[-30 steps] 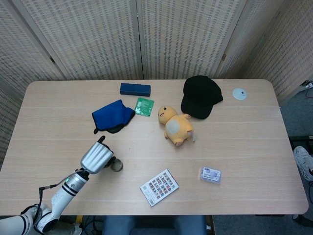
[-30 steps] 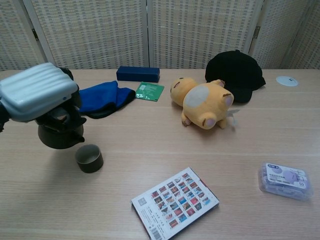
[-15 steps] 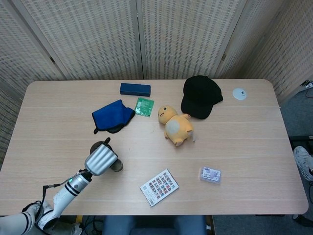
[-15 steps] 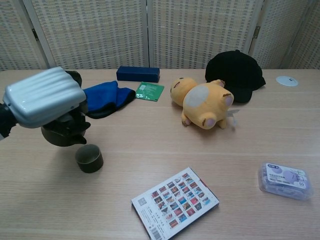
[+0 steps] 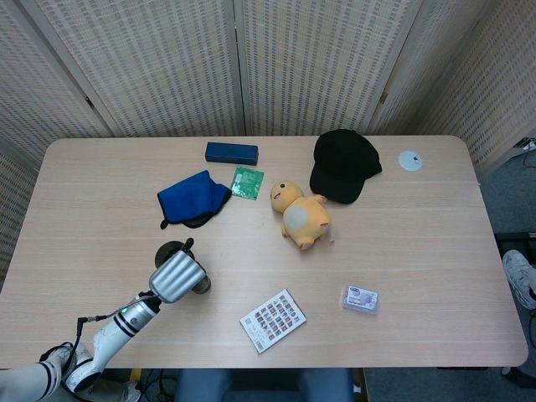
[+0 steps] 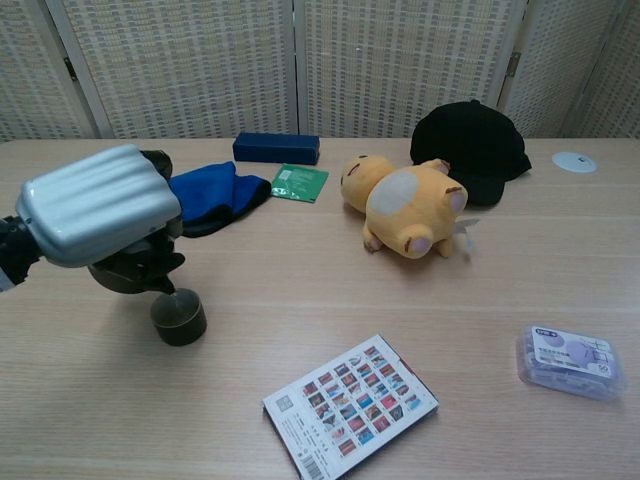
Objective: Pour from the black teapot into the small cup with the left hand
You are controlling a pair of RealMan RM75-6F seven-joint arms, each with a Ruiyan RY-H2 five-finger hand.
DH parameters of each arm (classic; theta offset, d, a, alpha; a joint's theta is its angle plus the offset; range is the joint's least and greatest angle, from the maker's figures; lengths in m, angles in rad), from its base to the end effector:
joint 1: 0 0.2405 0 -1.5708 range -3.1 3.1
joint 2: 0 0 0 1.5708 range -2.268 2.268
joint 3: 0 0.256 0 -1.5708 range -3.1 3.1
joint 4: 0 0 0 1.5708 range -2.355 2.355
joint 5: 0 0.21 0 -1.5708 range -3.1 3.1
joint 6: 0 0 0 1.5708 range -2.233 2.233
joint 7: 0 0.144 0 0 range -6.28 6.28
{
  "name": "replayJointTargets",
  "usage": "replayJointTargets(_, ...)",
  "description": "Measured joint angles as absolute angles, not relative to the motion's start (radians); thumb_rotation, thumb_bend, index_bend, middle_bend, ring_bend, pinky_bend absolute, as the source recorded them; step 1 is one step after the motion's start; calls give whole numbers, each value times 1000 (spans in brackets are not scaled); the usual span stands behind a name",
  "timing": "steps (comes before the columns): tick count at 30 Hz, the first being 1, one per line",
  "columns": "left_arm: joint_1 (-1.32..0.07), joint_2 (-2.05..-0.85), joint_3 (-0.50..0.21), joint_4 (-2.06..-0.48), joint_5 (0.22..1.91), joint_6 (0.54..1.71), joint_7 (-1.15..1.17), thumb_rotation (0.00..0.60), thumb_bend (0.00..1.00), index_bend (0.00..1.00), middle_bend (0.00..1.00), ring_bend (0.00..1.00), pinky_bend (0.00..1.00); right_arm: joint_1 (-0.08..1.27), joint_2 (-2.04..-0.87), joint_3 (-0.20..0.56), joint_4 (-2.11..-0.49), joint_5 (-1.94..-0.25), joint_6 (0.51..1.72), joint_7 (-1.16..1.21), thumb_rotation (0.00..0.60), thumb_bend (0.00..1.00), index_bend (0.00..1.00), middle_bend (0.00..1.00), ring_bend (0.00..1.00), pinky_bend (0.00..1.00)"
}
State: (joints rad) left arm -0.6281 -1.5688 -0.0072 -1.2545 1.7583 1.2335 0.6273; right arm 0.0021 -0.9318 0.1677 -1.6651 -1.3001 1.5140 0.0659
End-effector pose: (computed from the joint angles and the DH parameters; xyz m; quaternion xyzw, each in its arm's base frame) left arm -0.1734 0.2932 -0.0107 -0.8246 0.0374 -0.3421 0.4490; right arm -0.3354 -0.1742 0.2475 0.4964 -0.3791 0.3663 0.6897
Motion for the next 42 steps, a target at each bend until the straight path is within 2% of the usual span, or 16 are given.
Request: replayJointTargets(42,-627,-1554,-4,-1261,1752,1225,653,550,402,1000,1000,917,359,1,-937,170,-1655,-1293,1506,70,600,306,228,268,169,45)
